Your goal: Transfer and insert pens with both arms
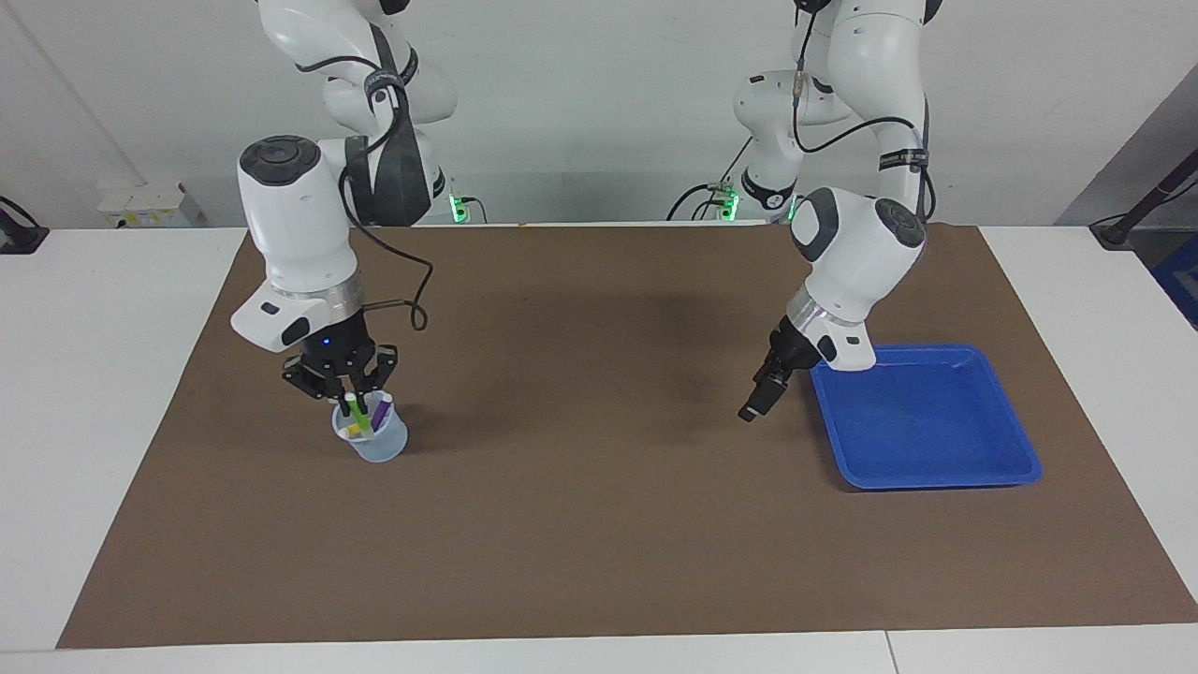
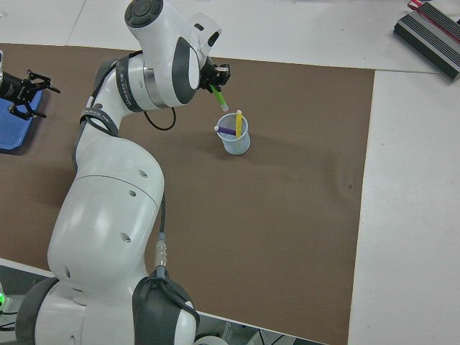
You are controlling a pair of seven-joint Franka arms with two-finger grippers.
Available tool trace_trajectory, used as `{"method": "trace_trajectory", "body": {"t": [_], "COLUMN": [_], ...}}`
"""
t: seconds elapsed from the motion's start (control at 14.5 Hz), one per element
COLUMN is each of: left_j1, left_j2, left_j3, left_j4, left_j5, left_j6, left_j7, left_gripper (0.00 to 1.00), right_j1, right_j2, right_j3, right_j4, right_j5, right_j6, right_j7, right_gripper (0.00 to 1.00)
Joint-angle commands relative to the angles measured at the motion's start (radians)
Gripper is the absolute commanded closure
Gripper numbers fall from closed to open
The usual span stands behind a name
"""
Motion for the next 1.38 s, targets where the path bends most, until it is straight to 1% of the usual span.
{"method": "trace_trajectory", "body": {"t": [0.0, 0.14, 0.21, 0.34, 0.41, 0.55, 0.62, 0.76, 0.83, 0.96, 1.17, 1.31], "left_j1": [0.023, 0.047, 0.061, 0.104, 0.131, 0.179, 0.191, 0.188, 0.188, 0.190, 0.178, 0.178], "left_j2": [-0.024, -0.032, -0.032, -0.032, -0.032, -0.042, -0.044, -0.044, -0.044, -0.049, -0.070, -0.107], "left_j3": [-0.002, -0.002, -0.001, -0.002, -0.001, -0.001, -0.001, -0.002, -0.002, -0.002, -0.013, -0.013], "left_j4": [0.018, 0.035, 0.051, 0.088, 0.107, 0.128, 0.146, 0.205, 0.226, 0.246, 0.332, 0.346], "left_j5": [0.097, 0.122, 0.140, 0.183, 0.186, 0.194, 0.235, 0.367, 0.396, 0.399, 0.401, 0.389], "left_j6": [-0.079, -0.131, -0.162, -0.243, -0.280, -0.329, -0.351, -0.410, -0.438, -0.473, -0.608, -0.680], "left_j7": [0.041, 0.105, 0.177, 0.390, 0.486, 0.613, 0.669, 0.777, 0.815, 0.855, 0.862, 0.907], "left_gripper": [0.00, 0.00, 0.00, 0.00, 0.00, 0.00, 0.00, 0.00, 0.00, 0.00, 0.00, 0.00], "right_j1": [-0.039, -0.034, -0.031, -0.030, -0.030, -0.031, -0.034, -0.039, -0.039, -0.039, -0.036, -0.036], "right_j2": [-0.048, -0.068, -0.070, -0.074, -0.076, -0.079, -0.085, -0.093, -0.094, -0.093, -0.094, -0.094], "right_j3": [0.016, 0.016, 0.016, 0.018, 0.018, 0.018, 0.018, 0.018, 0.018, 0.018, 0.018, 0.018], "right_j4": [-0.076, -0.116, -0.127, -0.133, -0.142, -0.159, -0.174, -0.212, -0.219, -0.226, -0.239, -0.246], "right_j5": [-0.019, -0.018, -0.015, -0.013, -0.012, -0.007, -0.005, -0.005, -0.005, -0.005, -0.004, -0.004], "right_j6": [0.008, 0.009, 0.009, 0.009, 0.014, 0.035, 0.069, 0.138, 0.155, 0.196, 0.207, 0.222], "right_j7": [-0.037, -0.025, -0.023, -0.023, -0.023, -0.023, -0.023, -0.023, -0.023, -0.020, 0.009, 0.012], "right_gripper": [1.00, 1.00, 1.00, 1.00, 1.00, 1.00, 1.00, 1.00, 1.00, 1.00, 1.00, 1.00]}}
